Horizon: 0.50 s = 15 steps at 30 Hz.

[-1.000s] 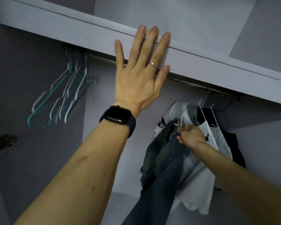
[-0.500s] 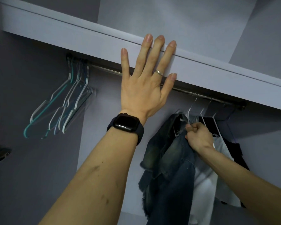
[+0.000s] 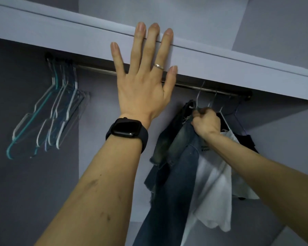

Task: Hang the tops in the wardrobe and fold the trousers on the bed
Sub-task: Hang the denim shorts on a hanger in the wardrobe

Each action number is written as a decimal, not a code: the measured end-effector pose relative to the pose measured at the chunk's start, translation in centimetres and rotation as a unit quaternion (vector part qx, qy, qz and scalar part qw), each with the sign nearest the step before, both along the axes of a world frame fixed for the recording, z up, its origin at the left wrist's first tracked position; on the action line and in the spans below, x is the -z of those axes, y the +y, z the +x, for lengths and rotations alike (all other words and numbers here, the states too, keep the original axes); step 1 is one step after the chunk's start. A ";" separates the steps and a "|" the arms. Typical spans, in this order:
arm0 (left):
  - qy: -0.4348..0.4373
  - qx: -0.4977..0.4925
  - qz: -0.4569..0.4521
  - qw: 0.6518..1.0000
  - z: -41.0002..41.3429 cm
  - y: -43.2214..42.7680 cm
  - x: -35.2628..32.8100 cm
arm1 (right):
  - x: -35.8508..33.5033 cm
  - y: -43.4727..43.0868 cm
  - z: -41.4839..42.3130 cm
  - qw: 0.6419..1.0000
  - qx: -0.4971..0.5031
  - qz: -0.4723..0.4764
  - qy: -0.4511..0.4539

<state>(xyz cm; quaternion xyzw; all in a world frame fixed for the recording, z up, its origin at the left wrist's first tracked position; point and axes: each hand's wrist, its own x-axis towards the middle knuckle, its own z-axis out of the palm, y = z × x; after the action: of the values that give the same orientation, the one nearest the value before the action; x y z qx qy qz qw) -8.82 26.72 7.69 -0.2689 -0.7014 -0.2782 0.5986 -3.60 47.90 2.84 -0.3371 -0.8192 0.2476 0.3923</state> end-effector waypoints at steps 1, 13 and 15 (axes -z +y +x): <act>0.001 -0.001 0.002 1.000 0.0 0.0 0.1 | -0.6 0.1 -0.4 1.000 -0.003 0.004 -0.030; -0.017 0.009 -0.002 1.000 0.6 -0.2 0.0 | 4.0 1.9 0.7 0.990 -0.024 0.032 -0.136; -0.022 0.011 0.000 1.000 0.8 -0.2 0.1 | 4.0 2.3 1.3 0.989 -0.029 0.042 -0.138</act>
<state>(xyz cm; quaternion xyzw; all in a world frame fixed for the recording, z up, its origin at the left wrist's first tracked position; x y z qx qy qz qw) -8.02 26.51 7.55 -0.2706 -0.7117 -0.2903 0.5797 -2.29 50.23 -1.19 -0.3273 -0.8848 0.1752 0.2817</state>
